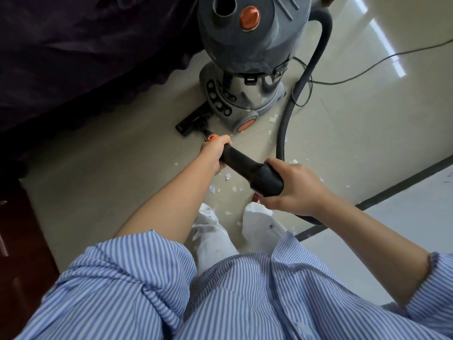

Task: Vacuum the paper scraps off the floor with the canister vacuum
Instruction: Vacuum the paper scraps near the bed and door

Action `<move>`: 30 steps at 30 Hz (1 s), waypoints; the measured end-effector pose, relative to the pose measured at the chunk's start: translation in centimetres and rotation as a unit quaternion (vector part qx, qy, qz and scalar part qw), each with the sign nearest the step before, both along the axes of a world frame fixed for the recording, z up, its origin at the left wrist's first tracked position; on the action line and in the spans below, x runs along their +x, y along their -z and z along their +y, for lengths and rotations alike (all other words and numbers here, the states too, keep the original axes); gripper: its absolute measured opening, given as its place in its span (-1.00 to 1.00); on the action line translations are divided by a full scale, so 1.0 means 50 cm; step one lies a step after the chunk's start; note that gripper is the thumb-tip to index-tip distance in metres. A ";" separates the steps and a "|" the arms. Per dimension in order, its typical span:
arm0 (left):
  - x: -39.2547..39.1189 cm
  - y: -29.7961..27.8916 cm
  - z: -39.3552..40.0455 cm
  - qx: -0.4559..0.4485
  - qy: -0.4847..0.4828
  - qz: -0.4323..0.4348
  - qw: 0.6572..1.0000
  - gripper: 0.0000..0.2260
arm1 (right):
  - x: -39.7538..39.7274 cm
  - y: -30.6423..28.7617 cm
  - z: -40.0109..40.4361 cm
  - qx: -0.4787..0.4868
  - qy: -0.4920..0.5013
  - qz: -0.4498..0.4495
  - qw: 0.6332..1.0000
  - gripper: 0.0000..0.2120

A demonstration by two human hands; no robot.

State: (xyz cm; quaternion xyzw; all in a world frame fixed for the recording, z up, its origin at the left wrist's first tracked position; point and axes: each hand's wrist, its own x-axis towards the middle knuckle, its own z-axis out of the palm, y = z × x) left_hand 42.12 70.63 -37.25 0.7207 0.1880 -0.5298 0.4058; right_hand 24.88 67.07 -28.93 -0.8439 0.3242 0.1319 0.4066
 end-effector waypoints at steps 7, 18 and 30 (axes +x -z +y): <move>-0.090 -0.016 -0.007 -0.015 -0.015 0.033 0.999 -0.89 | -0.077 -0.058 -0.021 -0.003 -0.024 0.025 0.999 -0.62; -0.175 -0.057 -0.009 0.012 0.012 0.083 0.996 -0.87 | -0.150 -0.112 -0.038 -0.010 -0.058 0.056 0.997 -0.64; -0.173 -0.054 0.007 0.053 -0.013 0.026 0.998 -0.86 | -0.149 -0.080 -0.038 -0.014 -0.086 0.014 0.996 -0.59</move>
